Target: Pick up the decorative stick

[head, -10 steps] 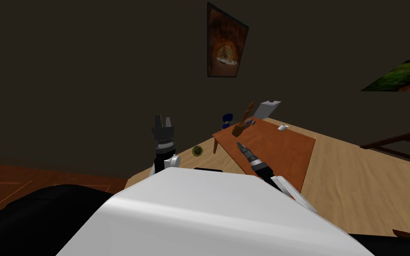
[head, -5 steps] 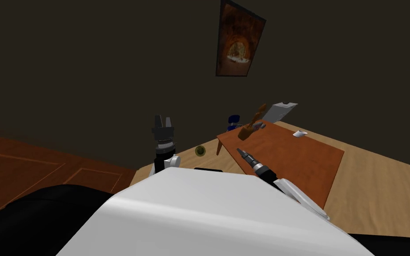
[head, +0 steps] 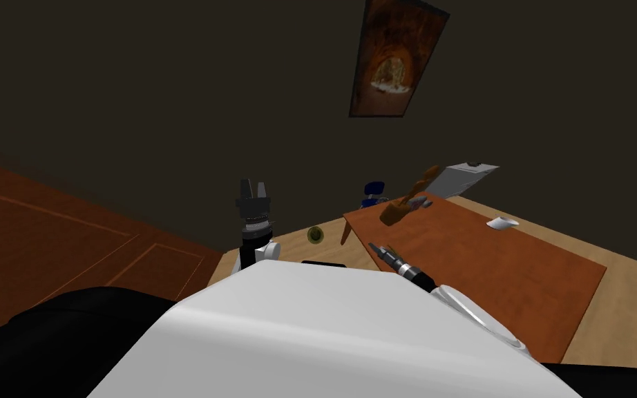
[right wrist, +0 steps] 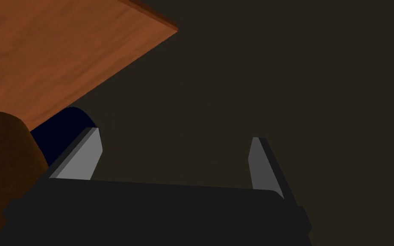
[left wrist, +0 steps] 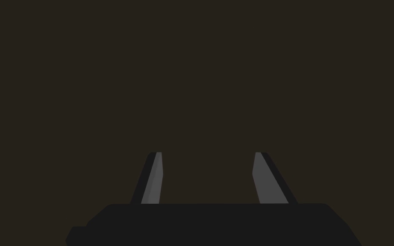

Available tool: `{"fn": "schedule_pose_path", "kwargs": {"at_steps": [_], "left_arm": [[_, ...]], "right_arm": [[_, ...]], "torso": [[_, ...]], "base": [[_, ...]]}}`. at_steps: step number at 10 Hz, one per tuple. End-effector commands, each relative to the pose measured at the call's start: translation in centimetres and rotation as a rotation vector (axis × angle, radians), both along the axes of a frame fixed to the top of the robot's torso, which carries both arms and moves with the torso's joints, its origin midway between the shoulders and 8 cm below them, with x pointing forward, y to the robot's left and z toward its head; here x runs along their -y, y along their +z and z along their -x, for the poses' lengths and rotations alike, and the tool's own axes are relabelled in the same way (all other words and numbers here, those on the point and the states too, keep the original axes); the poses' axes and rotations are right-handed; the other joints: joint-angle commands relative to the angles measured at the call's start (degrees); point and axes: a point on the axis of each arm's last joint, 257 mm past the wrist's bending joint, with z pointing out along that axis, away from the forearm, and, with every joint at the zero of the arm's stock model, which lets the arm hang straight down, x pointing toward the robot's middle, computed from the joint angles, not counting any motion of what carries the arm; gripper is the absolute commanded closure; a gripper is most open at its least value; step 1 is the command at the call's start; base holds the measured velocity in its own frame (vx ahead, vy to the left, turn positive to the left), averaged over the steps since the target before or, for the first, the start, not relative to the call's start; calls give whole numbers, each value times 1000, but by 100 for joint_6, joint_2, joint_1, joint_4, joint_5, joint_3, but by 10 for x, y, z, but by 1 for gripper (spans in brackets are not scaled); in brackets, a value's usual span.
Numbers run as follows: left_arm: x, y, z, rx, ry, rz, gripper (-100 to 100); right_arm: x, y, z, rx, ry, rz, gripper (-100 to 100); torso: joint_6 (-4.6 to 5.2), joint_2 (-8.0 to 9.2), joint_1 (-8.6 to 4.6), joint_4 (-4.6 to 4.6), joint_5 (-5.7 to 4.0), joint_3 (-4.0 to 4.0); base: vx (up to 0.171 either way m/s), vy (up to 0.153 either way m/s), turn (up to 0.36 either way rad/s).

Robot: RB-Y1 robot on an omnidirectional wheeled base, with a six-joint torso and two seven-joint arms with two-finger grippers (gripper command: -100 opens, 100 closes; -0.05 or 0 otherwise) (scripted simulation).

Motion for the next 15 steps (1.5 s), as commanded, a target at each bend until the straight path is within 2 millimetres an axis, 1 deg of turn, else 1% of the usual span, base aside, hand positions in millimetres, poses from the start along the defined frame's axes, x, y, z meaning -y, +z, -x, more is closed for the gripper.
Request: {"fn": "schedule_pose_path", "kwargs": {"at_steps": [1,2,3,4,5,6,8,9,11,12,15], "left_arm": [[0,0,0,0,0,0,0],[0,0,0,0,0,0,0],[0,0,0,0,0,0,0],[0,0,0,0,0,0,0],[0,0,0,0,0,0,0],[0,0,0,0,0,0,0],[0,0,0,0,0,0,0],[0,0,0,0,0,0,0],[0,0,0,0,0,0,0],[0,0,0,0,0,0,0],[0,0,0,0,0,0,0]], "right_arm": [[15,-28,21,-88,12,53,-100],[17,-28,21,-90,22,69,-100],[29,-45,37,-147,35,112,-100],[29,-45,37,-147,35,112,-100],[42,-61,53,-203,48,155,-100],[42,-61,53,-203,48,155,-100],[70,-88,86,-307,71,236,-100],[70,-88,86,-307,71,237,-100],[98,-107,116,-399,92,314,-100],[98,-107,116,-399,92,314,-100],[139,-124,159,-520,118,415,-100]], "torso": [[0,0,0,0,0,0],[-4,-6,-8,-1,-2,-3],[5,-3,-7,-1,-2,-2],[2,-2,-7,-1,-3,-2],[4,3,-4,1,-1,2],[1,5,-6,1,-1,3],[1,3,-5,1,-1,2],[-1,-1,-14,0,-3,0],[3,5,-14,1,-4,3],[2,3,-18,1,-3,2],[3,3,-26,1,-6,2]], "base": [[65,-33,423],[53,-37,104],[50,-32,126],[34,-29,116],[33,-33,237],[26,-35,108],[40,-45,271],[32,-66,102],[30,-64,220],[24,-69,100],[21,-90,224]]}}
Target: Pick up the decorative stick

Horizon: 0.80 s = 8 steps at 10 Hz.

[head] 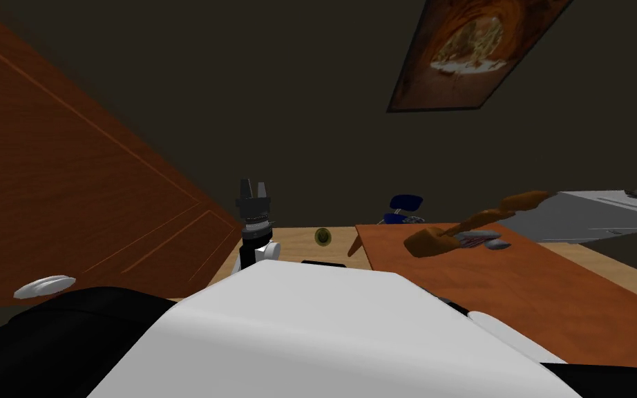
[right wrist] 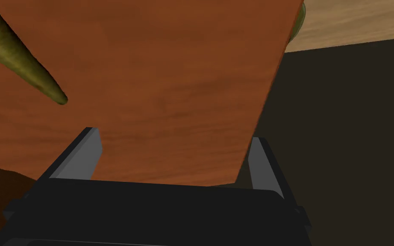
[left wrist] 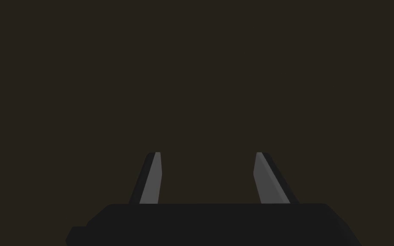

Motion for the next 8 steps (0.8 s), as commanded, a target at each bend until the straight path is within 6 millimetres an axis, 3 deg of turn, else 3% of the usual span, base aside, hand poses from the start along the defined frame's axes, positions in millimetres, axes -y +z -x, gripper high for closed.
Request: {"fn": "schedule_pose_path", "kwargs": {"at_steps": [1,4,8], "left_arm": [[0,0,0,0,0,0,0],[0,0,0,0,0,0,0],[0,0,0,0,0,0,0]], "right_arm": [[19,-7,20,-60,13,47,-100],[42,-18,59,-156,28,102,-100],[51,-28,97,-242,40,124,-100]], "torso": [[0,0,0,0,0,0],[2,-9,11,-2,2,-5],[5,3,30,1,5,2]], "base": [[4,-110,239],[25,-78,182],[-4,-39,107]]}}
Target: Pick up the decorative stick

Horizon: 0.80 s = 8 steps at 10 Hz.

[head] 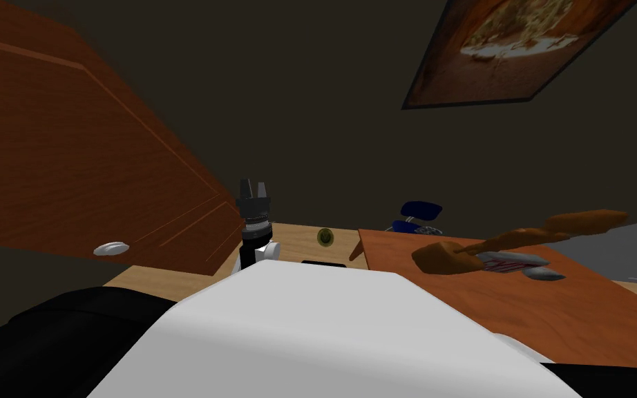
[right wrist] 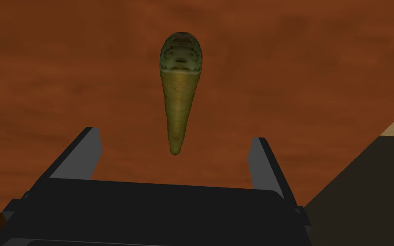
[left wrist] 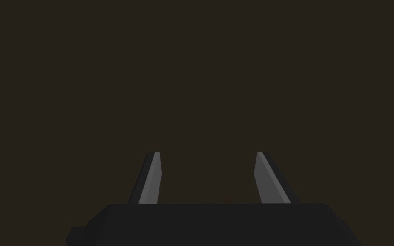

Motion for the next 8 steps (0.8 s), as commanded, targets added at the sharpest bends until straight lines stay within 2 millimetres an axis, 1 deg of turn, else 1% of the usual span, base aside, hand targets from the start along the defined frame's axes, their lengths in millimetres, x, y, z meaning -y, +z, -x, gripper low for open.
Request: {"fn": "schedule_pose_path", "kwargs": {"at_steps": [1,2,3,6,7,8], "left_arm": [[0,0,0,0,0,0,0],[0,0,0,0,0,0,0],[0,0,0,0,0,0,0],[0,0,0,0,0,0,0],[0,0,0,0,0,0,0],[0,0,0,0,0,0,0]], "right_arm": [[0,0,0,0,0,0,-100],[0,0,1,-2,-1,0,0],[-3,-8,4,-1,-10,0,-100],[-10,-23,11,-1,-28,-2,-100],[-10,-19,10,-1,-25,-2,-100],[-10,-20,10,-1,-25,-1,100]], "torso": [[0,0,0,0,0,0],[1,-1,5,0,1,0],[1,-1,9,0,2,-1],[1,-5,-3,-1,-1,-3],[0,-5,-1,-1,-1,-3],[1,-4,4,-1,1,-2]], "base": [[-3,-8,12],[0,0,0],[3,-13,57],[8,-31,68],[3,-12,11],[0,0,0]]}}
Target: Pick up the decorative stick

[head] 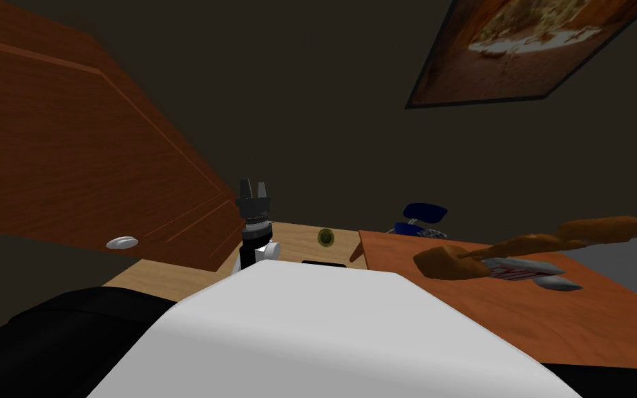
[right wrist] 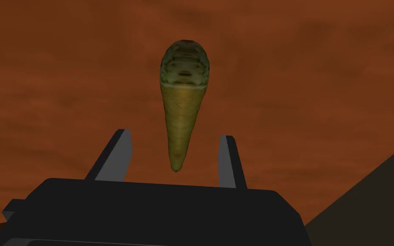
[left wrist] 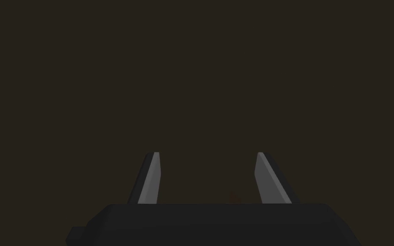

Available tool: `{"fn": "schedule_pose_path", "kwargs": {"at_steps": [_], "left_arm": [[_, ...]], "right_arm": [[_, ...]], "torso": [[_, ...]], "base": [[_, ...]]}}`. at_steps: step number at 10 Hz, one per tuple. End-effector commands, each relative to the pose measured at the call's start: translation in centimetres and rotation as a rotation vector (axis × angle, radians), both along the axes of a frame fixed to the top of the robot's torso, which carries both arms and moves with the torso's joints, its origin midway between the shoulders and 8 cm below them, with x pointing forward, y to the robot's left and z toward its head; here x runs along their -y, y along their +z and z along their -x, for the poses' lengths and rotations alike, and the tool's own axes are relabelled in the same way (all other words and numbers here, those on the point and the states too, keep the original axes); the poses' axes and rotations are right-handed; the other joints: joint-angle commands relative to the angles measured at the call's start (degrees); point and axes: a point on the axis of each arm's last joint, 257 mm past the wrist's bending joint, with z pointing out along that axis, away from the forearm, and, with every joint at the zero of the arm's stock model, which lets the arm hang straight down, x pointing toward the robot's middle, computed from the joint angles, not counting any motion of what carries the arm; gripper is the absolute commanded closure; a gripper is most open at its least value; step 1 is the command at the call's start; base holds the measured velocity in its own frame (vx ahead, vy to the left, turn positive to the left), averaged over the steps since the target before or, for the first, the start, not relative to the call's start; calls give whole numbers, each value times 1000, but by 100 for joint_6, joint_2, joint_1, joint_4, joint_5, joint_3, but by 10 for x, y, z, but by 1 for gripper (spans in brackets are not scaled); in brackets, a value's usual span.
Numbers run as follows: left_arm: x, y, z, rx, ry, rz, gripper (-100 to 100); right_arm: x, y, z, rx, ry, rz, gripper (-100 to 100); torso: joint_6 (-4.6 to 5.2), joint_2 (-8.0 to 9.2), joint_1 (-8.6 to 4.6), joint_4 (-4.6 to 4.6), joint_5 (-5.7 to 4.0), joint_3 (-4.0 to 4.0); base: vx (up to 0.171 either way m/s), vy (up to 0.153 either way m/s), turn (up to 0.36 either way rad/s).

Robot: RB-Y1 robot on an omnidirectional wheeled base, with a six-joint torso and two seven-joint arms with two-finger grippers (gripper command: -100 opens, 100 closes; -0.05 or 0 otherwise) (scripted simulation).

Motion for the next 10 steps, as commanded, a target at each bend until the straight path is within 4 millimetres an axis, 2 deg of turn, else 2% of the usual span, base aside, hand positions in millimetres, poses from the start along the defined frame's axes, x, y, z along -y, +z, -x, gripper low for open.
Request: {"fn": "schedule_pose_path", "kwargs": {"at_steps": [1,4,5,6,8,9,10], "left_arm": [[0,0,0,0,0,0,0],[0,0,0,0,0,0,0],[0,0,0,0,0,0,0],[0,0,0,0,0,0,0],[0,0,0,0,0,0,0],[0,0,0,0,0,0,0],[0,0,0,0,0,0,0]], "right_arm": [[0,0,0,0,0,0,100],[-2,0,0,0,0,-5,100],[-2,0,0,0,0,-5,0],[6,10,-5,0,11,1,100],[10,20,-9,-1,24,1,100],[8,15,-8,-1,20,2,100],[9,16,-8,-1,19,2,0]], "torso": [[0,0,0,0,0,0],[-1,-1,-22,0,-7,-1],[-1,-1,-24,0,-7,-1],[-1,-2,-24,0,-7,-1],[1,4,-12,0,-4,1],[1,4,-10,0,-3,2],[0,2,-16,0,-6,1]], "base": [[0,0,0],[0,0,0],[0,0,0],[-5,19,-89],[-14,31,-73],[-6,14,-14],[0,0,0]]}}
